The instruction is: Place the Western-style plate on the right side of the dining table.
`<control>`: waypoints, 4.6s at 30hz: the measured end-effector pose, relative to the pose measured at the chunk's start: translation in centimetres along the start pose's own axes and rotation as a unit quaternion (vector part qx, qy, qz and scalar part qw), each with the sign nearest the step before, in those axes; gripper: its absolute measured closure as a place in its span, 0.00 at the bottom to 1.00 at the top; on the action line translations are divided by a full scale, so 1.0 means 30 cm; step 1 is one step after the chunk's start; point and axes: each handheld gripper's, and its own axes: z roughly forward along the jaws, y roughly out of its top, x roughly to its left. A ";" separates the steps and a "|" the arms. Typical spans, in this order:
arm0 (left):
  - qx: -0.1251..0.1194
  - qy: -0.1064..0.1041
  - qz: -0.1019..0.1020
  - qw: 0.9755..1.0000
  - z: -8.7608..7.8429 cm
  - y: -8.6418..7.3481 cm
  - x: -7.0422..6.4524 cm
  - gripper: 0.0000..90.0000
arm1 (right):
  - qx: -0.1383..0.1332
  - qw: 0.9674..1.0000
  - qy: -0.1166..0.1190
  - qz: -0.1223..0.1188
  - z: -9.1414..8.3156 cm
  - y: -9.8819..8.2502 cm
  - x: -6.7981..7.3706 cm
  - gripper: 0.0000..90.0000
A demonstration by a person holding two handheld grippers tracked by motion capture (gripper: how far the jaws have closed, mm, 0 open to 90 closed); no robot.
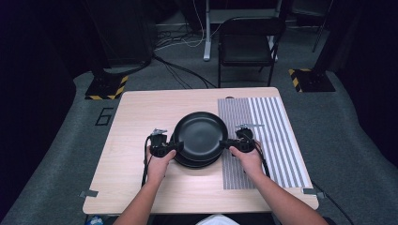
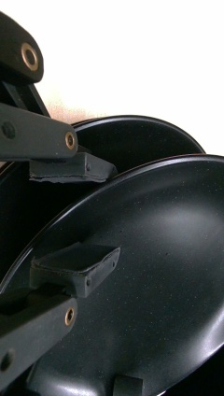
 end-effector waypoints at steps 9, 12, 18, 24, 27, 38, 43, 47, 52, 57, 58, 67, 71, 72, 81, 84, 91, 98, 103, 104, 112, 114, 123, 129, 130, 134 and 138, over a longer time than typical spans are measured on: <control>-0.002 0.002 0.009 1.000 -0.013 0.004 -0.009 0.65 | -0.003 1.000 0.000 -0.004 -0.010 0.002 0.005 0.69; -0.003 0.002 0.011 1.000 -0.015 0.005 -0.012 0.65 | -0.004 1.000 0.000 -0.004 -0.014 0.002 0.007 0.69; -0.003 0.006 0.027 1.000 -0.017 0.012 -0.027 0.65 | -0.006 1.000 -0.006 -0.007 -0.025 0.003 0.007 0.69; -0.006 0.004 0.035 0.999 -0.013 0.018 -0.037 0.65 | -0.010 1.000 -0.011 -0.012 -0.041 0.002 0.006 0.69; -0.005 0.006 0.043 0.999 -0.010 0.022 -0.046 0.65 | -0.010 1.000 -0.012 -0.011 -0.047 0.000 0.001 0.69; -0.003 -0.006 0.054 0.998 0.014 0.038 -0.076 0.64 | -0.017 1.000 -0.023 0.003 -0.084 -0.011 -0.023 0.69; 0.000 -0.016 0.052 0.999 0.028 0.042 -0.090 0.65 | -0.020 0.999 -0.026 0.010 -0.100 -0.014 -0.032 0.69; 0.000 -0.019 0.058 0.998 0.036 0.046 -0.102 0.65 | -0.024 0.999 -0.031 0.013 -0.112 -0.019 -0.041 0.69; 0.004 -0.025 0.060 0.998 0.048 0.052 -0.112 0.65 | -0.026 0.999 -0.036 0.018 -0.128 -0.024 -0.049 0.69; 0.004 -0.027 0.062 0.998 0.050 0.064 -0.122 0.65 | -0.030 0.999 -0.036 0.023 -0.137 -0.025 -0.055 0.69; 0.005 -0.028 0.065 0.997 0.050 0.069 -0.127 0.65 | -0.032 0.999 -0.034 0.024 -0.143 -0.023 -0.058 0.69; 0.011 -0.032 0.062 0.998 0.049 0.083 -0.142 0.65 | -0.037 0.998 -0.036 0.025 -0.162 -0.023 -0.057 0.69; 0.013 -0.035 0.062 0.997 0.054 0.096 -0.157 0.65 | -0.044 0.998 -0.039 0.030 -0.177 -0.020 -0.063 0.69; 0.013 -0.035 0.063 0.997 0.056 0.099 -0.159 0.65 | -0.046 0.998 -0.039 0.031 -0.181 -0.020 -0.065 0.69; 0.016 -0.047 0.060 0.997 0.091 0.112 -0.190 0.65 | -0.057 0.997 -0.045 0.039 -0.212 -0.021 -0.093 0.69; 0.017 -0.051 0.058 0.997 0.102 0.112 -0.197 0.65 | -0.057 0.996 -0.050 0.041 -0.220 -0.023 -0.101 0.69; 0.017 -0.057 0.063 0.996 0.119 0.121 -0.219 0.65 | -0.064 0.995 -0.054 0.044 -0.238 -0.027 -0.117 0.69; 0.018 -0.063 0.067 0.996 0.130 0.135 -0.239 0.65 | -0.070 0.995 -0.059 0.048 -0.262 -0.027 -0.128 0.69; 0.018 -0.066 0.071 0.995 0.143 0.144 -0.259 0.65 | -0.077 0.994 -0.064 0.051 -0.282 -0.029 -0.138 0.69; 0.018 -0.066 0.071 0.995 0.143 0.144 -0.259 0.65 | -0.077 0.994 -0.064 0.051 -0.282 -0.029 -0.138 0.69; 0.021 -0.074 0.079 0.994 0.163 0.154 -0.281 0.65 | -0.081 0.993 -0.072 0.056 -0.305 -0.037 -0.152 0.69; 0.022 -0.077 0.079 0.994 0.169 0.156 -0.287 0.65 | -0.084 0.992 -0.075 0.056 -0.312 -0.039 -0.156 0.69; 0.026 -0.087 0.088 0.992 0.195 0.169 -0.322 0.65 | -0.094 0.990 -0.087 0.062 -0.349 -0.054 -0.173 0.69; 0.026 -0.096 0.085 0.991 0.213 0.169 -0.339 0.65 | -0.097 0.988 -0.093 0.071 -0.372 -0.064 -0.182 0.69; 0.027 -0.098 0.086 0.991 0.219 0.170 -0.346 0.65 | -0.099 0.988 -0.095 0.068 -0.376 -0.067 -0.186 0.69; 0.030 -0.102 0.094 0.990 0.230 0.175 -0.363 0.65 | -0.101 0.987 -0.099 0.073 -0.389 -0.075 -0.196 0.69; 0.032 -0.107 0.098 0.989 0.243 0.181 -0.382 0.65 | -0.106 0.986 -0.105 0.076 -0.406 -0.083 -0.204 0.69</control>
